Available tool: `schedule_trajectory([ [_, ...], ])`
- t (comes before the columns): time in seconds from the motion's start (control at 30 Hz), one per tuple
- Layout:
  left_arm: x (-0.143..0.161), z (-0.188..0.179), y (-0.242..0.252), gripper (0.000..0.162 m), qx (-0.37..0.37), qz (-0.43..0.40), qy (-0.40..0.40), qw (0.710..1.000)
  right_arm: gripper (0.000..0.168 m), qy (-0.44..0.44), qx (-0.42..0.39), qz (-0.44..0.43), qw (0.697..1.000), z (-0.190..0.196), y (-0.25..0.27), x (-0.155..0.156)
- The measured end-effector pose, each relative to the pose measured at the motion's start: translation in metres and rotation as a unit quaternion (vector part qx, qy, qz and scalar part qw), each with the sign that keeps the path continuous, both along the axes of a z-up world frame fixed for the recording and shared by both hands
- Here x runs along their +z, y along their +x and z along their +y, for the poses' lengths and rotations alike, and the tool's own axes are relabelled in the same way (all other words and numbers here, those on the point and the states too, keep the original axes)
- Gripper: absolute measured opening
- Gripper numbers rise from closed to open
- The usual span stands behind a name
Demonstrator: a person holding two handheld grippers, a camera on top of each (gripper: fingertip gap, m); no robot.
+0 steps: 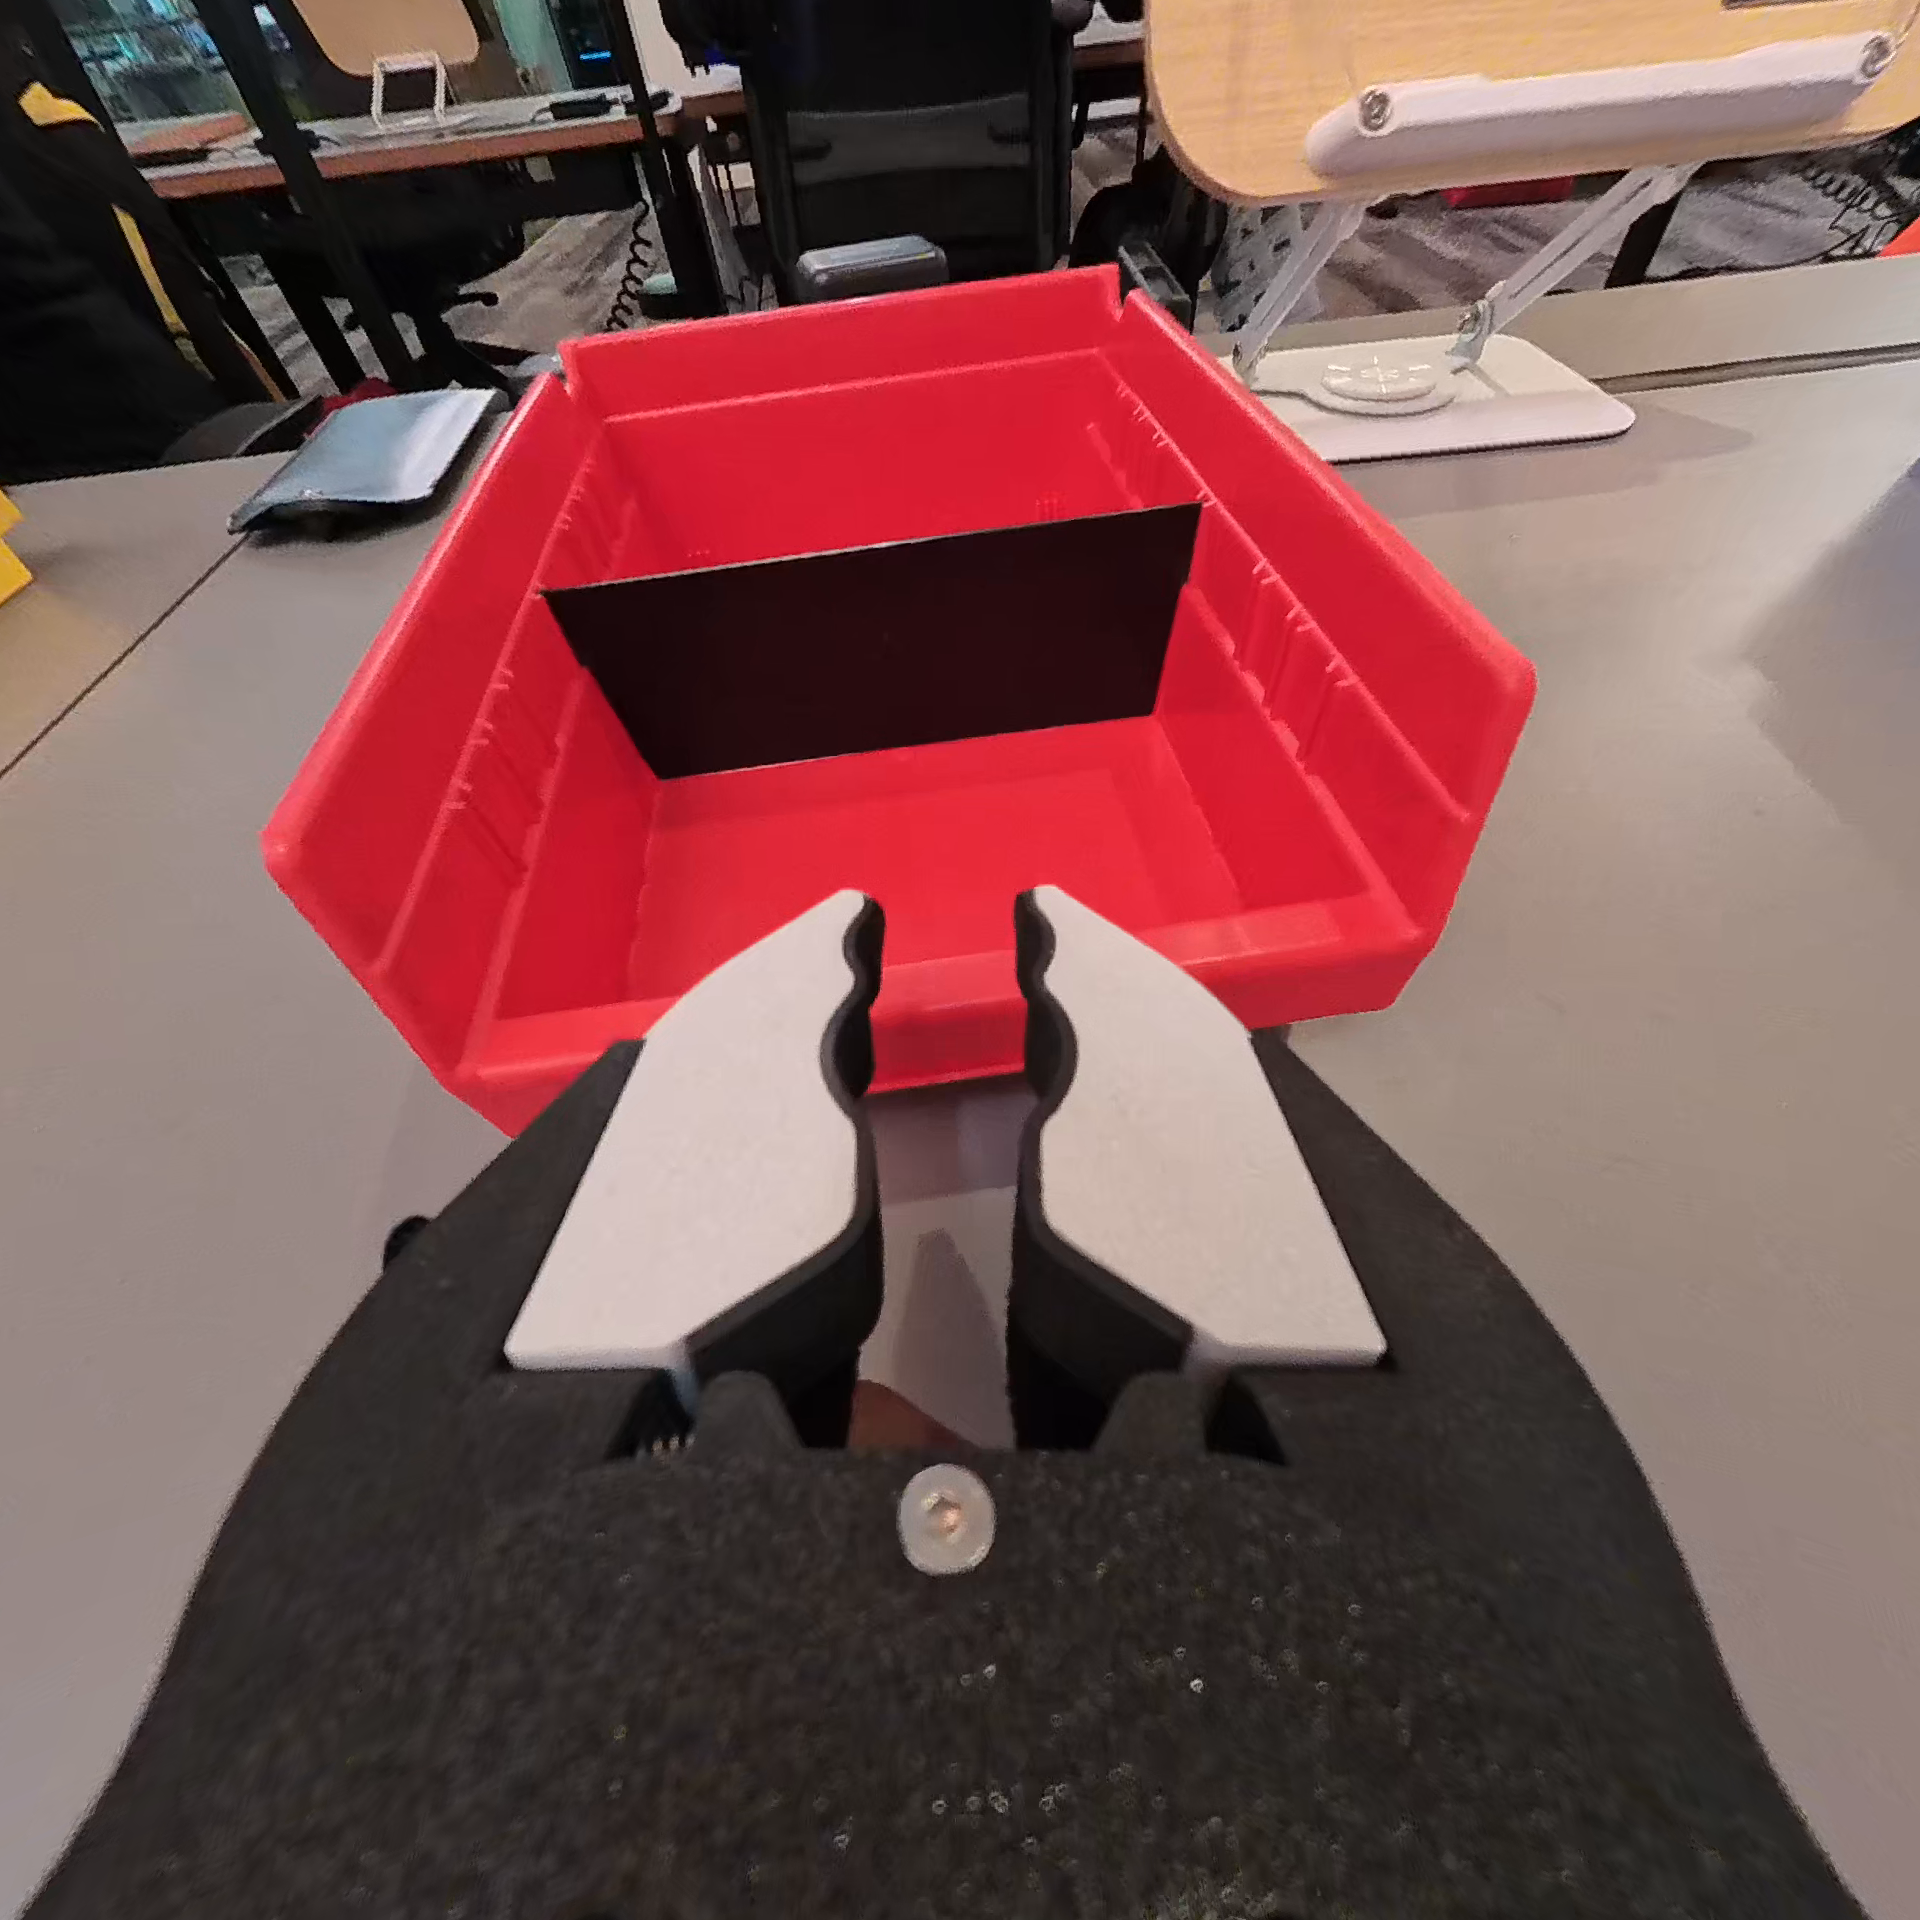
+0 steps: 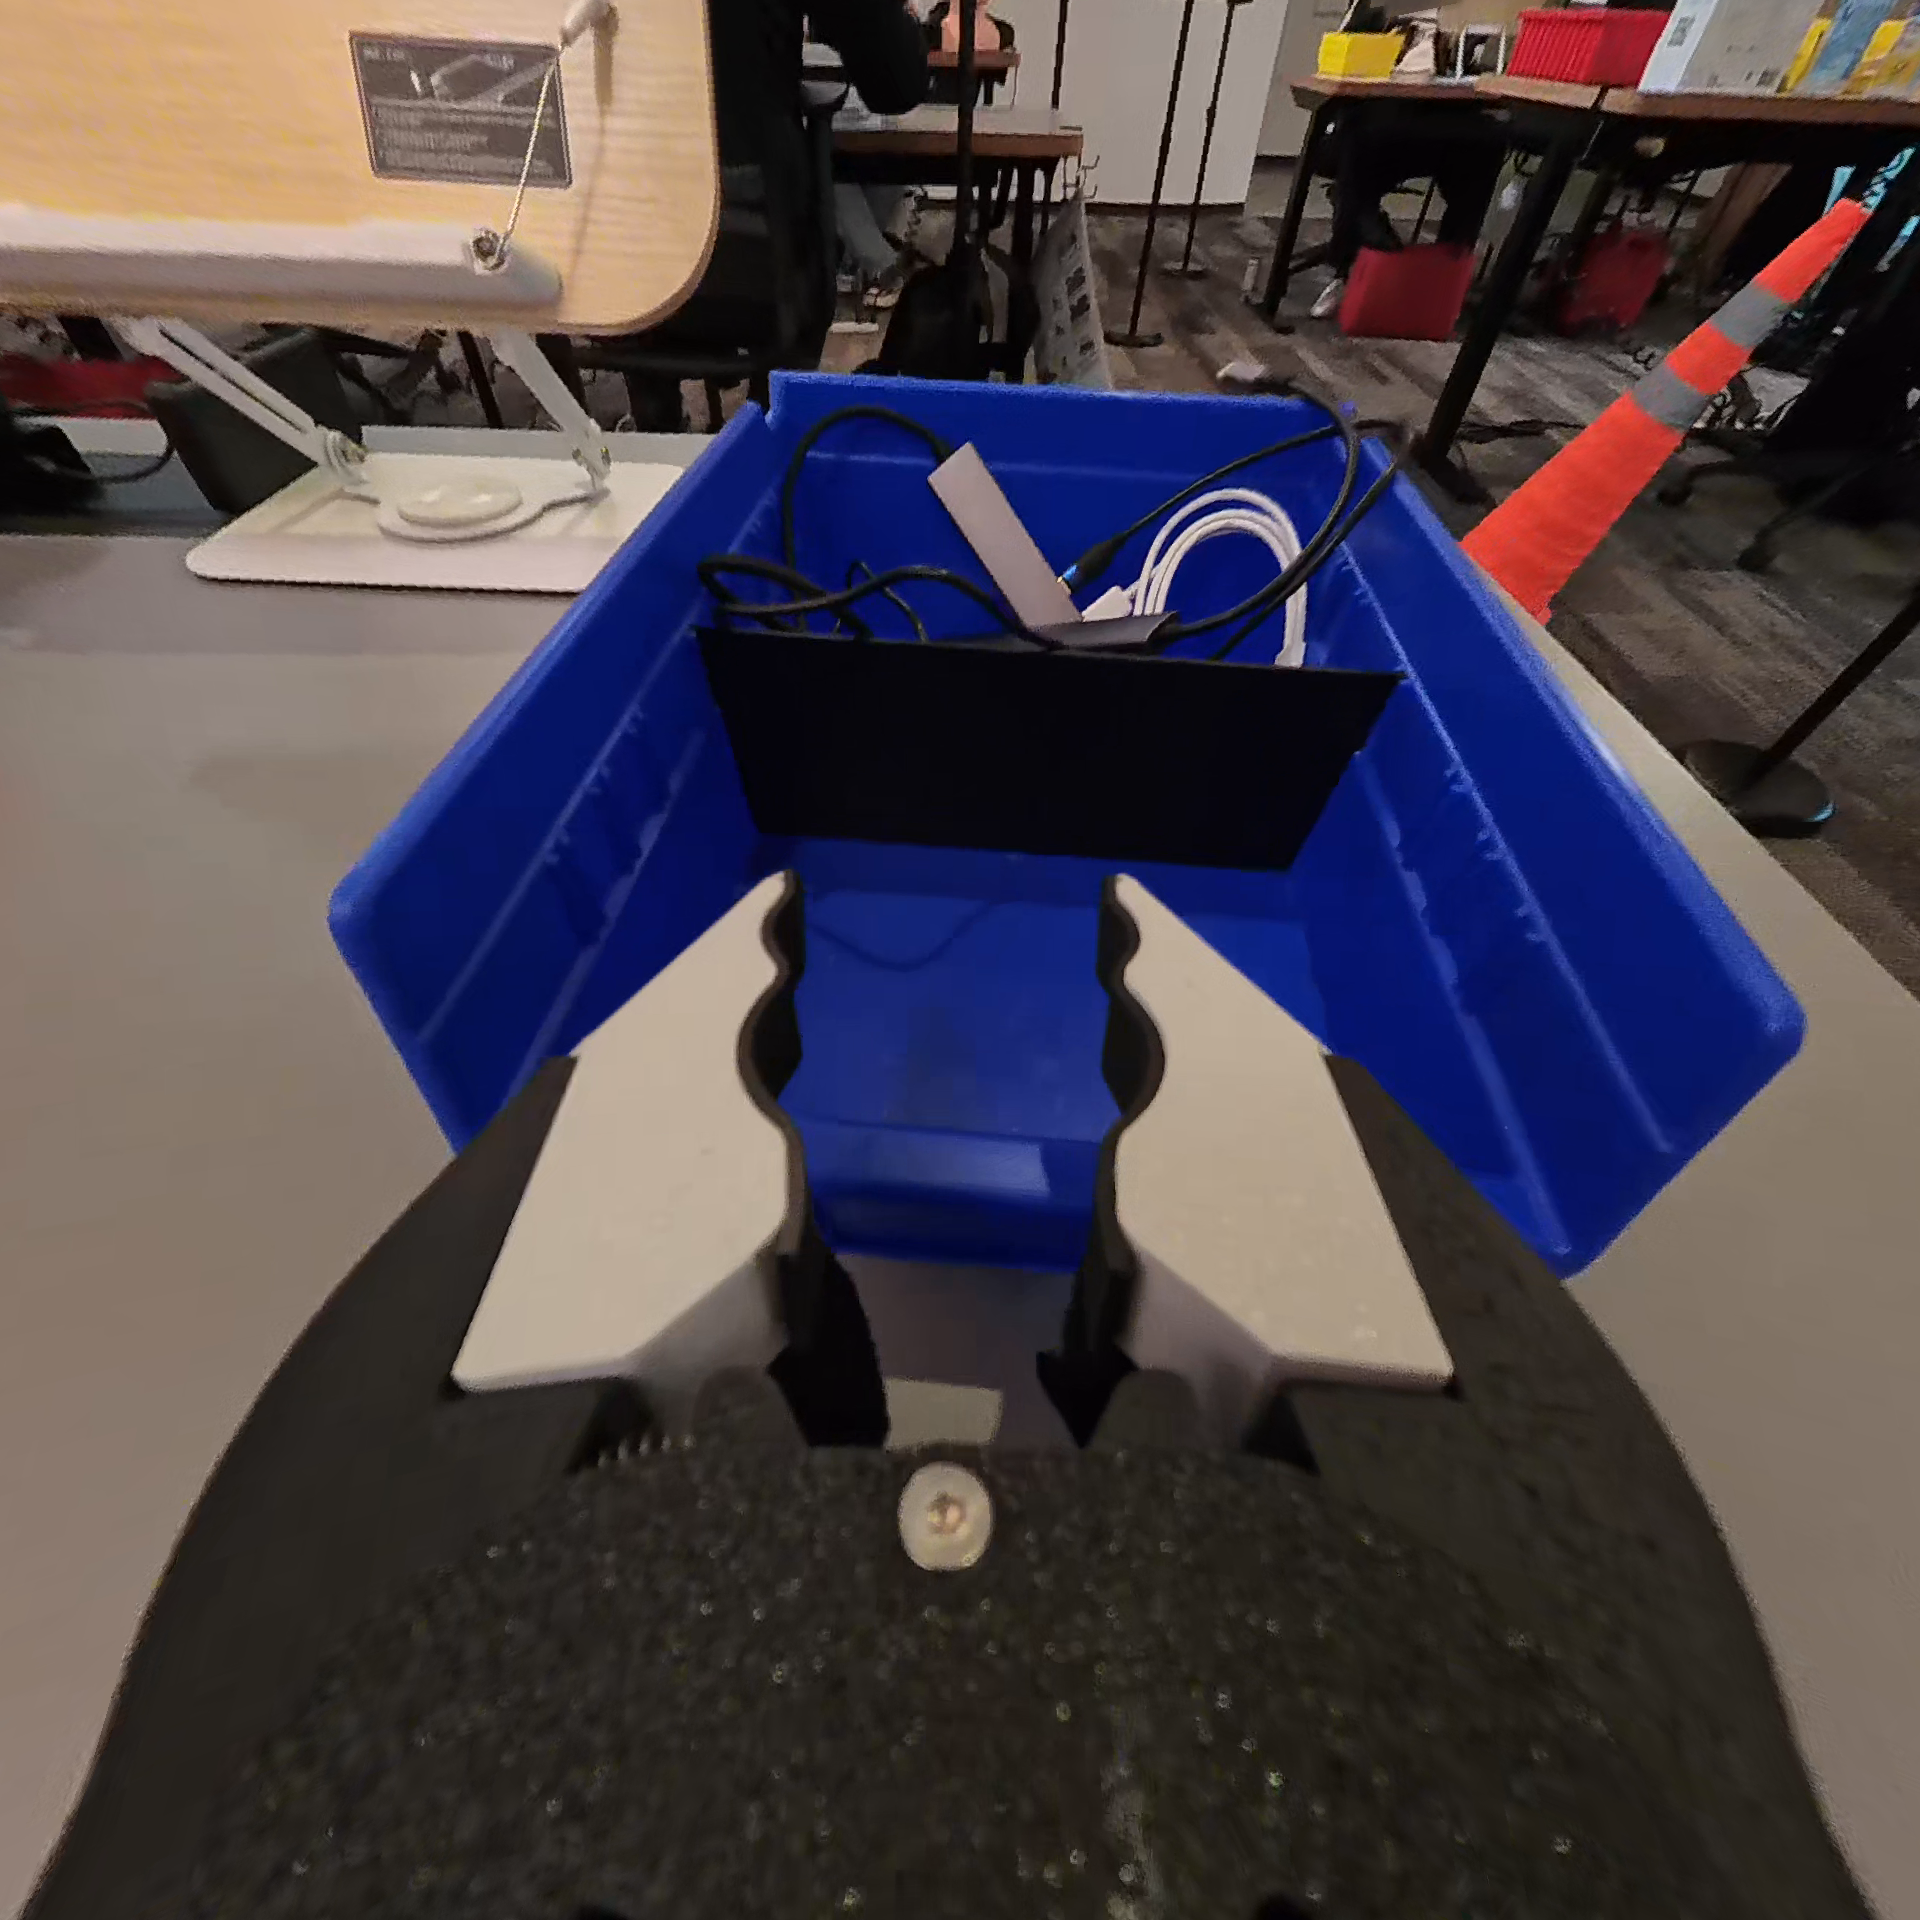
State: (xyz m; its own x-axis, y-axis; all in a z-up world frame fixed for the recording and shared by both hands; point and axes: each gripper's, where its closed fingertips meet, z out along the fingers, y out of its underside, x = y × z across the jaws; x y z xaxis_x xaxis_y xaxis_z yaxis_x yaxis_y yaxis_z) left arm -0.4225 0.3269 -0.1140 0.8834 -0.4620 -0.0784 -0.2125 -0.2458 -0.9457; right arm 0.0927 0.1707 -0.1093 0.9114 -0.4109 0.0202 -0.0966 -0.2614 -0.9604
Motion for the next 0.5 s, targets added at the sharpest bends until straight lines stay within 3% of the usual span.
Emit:
schedule_trajectory([
  [0.33, -0.002, 0.001, 0.001, 0.024, -0.004, 0.001, -0.005, 1.0, 0.056, 0.008, 0.013, 0.0, 1.0, 0.002, -0.004, 0.004],
  [0.5, 0.004, -0.005, 0.005, 0.025, -0.02, -0.005, 0.012, 1.0, 0.053, 0.11, 0.108, -0.034, 0.988, 0.011, -0.054, 0.05],
])
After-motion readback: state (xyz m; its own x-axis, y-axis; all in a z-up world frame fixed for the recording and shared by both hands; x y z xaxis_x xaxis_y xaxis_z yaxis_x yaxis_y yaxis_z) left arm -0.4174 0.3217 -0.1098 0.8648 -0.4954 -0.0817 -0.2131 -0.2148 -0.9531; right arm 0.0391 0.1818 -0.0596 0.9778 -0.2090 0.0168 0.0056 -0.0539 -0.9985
